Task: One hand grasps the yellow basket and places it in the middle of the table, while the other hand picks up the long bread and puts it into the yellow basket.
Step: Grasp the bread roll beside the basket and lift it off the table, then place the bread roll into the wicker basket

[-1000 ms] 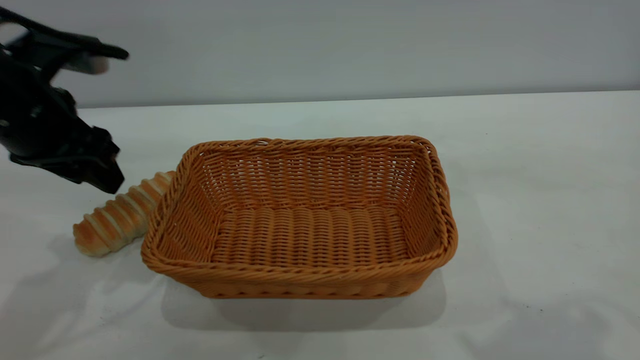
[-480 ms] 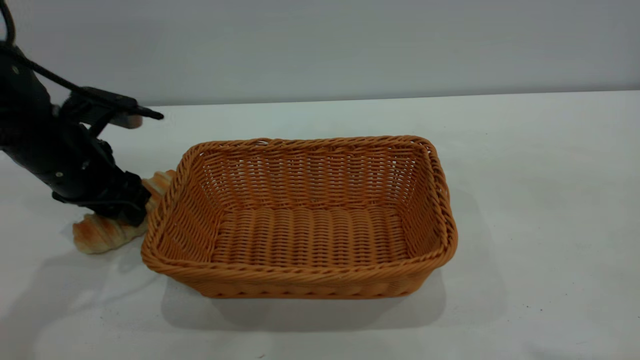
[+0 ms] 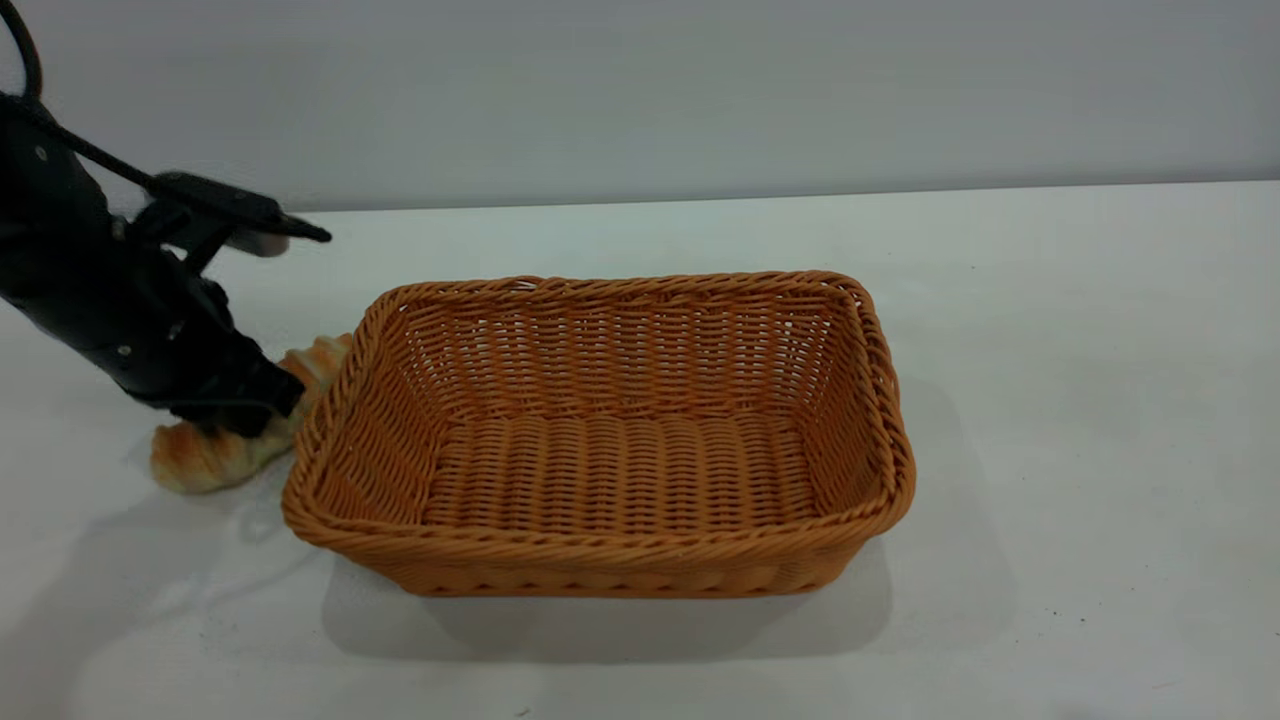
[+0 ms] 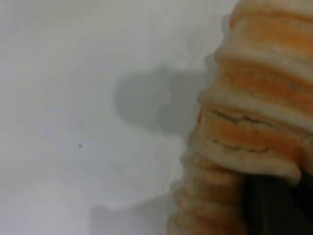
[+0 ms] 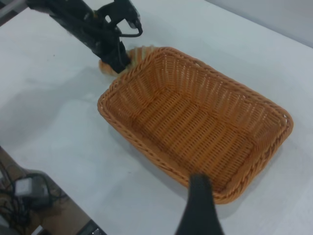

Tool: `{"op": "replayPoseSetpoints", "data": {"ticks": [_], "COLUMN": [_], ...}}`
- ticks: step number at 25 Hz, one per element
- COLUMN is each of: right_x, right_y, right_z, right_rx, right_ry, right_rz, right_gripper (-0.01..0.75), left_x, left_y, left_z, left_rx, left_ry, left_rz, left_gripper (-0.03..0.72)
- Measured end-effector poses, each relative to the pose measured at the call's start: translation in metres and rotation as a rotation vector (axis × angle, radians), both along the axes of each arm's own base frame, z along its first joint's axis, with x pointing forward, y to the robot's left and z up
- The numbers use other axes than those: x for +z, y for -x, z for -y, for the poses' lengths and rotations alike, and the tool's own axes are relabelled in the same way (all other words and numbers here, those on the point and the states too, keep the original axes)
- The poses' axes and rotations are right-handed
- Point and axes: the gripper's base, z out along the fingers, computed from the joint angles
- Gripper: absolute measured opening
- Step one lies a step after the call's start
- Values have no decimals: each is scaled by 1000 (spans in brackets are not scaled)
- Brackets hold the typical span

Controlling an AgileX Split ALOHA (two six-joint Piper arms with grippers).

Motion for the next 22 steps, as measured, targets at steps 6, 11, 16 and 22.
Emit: {"op": "replayPoseSetpoints", "data": {"ticks": [6, 11, 16, 22], "right_x": [0, -1, -1, -3], "right_y": [0, 1, 2, 3], "right_z": [0, 0, -1, -1], "right_rx": [1, 5, 11, 26], "right_ry": [1, 1, 1, 14], "right_rz": [-1, -9, -20, -34], "right_gripper": [587, 587, 587, 587], "left_x": [66, 105, 105, 101], "left_y": [-3, 8, 28, 47], "left_z": [-1, 26, 82, 132], "left_rx": [9, 23, -109, -248], "left_ry": [33, 145, 197, 201], "left_rz": [130, 150, 42, 25], "left_gripper": [71, 71, 71, 71]}}
